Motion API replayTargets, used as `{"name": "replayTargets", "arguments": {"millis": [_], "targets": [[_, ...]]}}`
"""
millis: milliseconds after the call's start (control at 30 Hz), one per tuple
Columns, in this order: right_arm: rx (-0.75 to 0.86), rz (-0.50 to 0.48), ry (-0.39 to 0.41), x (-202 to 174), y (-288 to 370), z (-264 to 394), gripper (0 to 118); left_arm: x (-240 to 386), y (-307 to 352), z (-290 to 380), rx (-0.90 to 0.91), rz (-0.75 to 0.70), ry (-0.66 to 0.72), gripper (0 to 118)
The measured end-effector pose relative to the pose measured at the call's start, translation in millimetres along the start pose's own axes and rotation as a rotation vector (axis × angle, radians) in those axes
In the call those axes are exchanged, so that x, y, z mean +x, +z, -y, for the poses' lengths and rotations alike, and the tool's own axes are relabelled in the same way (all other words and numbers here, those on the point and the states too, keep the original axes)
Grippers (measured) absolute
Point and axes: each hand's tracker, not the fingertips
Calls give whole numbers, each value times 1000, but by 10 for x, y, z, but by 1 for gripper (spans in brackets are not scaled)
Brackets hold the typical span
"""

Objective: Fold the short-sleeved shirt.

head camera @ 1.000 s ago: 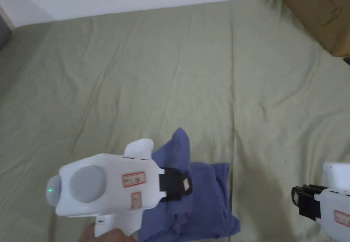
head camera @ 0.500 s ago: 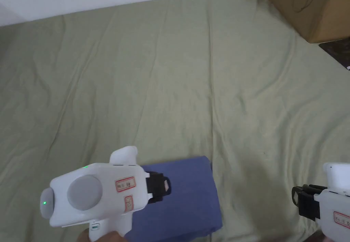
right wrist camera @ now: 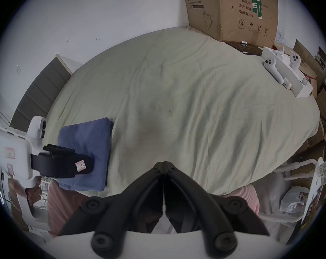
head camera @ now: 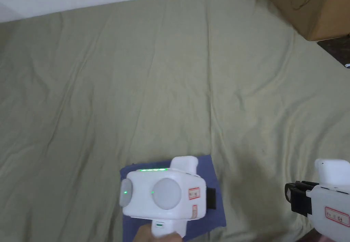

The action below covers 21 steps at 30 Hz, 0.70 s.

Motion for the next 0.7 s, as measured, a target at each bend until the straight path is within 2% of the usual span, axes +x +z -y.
{"name": "replayTargets", "arguments": {"millis": [33,100,300,500,633,700], "targets": [[-2,5,0,-4,-5,5,0,72,-29,6,-12,-16,-24,4],[-6,9,-1,-21,0,20,0,147,-130,17,-36,60,-9,4],[0,15,19,-101,114,26,0,192,-260,138,-84,119,-14,4],[29,-2,51,-295,227,-71,0,-335,466,246,93,275,108,4],[60,-58,123,-605,261,-166,0,-1027,1053,403,241,271,232,4],[75,-134,151,-811,266,-237,0,-1357,1323,539,298,213,290,4]]}}
